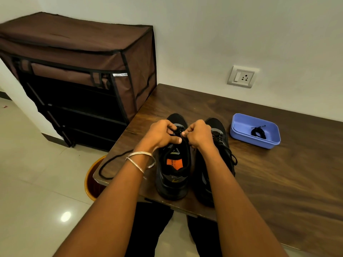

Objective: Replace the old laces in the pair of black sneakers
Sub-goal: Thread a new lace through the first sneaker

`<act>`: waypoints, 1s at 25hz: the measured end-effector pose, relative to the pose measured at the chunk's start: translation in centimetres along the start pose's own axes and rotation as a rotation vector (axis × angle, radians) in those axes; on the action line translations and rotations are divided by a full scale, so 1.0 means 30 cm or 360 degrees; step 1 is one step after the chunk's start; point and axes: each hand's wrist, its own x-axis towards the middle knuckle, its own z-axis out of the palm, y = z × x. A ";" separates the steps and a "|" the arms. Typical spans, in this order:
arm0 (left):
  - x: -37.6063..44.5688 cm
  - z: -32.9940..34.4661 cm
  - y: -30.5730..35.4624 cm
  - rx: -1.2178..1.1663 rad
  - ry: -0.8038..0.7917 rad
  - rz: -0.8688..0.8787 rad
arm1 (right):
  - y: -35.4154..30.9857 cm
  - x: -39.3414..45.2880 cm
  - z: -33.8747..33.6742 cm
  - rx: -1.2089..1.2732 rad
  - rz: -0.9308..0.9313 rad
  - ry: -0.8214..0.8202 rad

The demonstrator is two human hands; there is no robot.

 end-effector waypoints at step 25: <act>-0.028 -0.009 -0.034 0.0592 -0.0047 -0.0053 | -0.077 -0.078 -0.154 0.0303 -0.0110 0.0015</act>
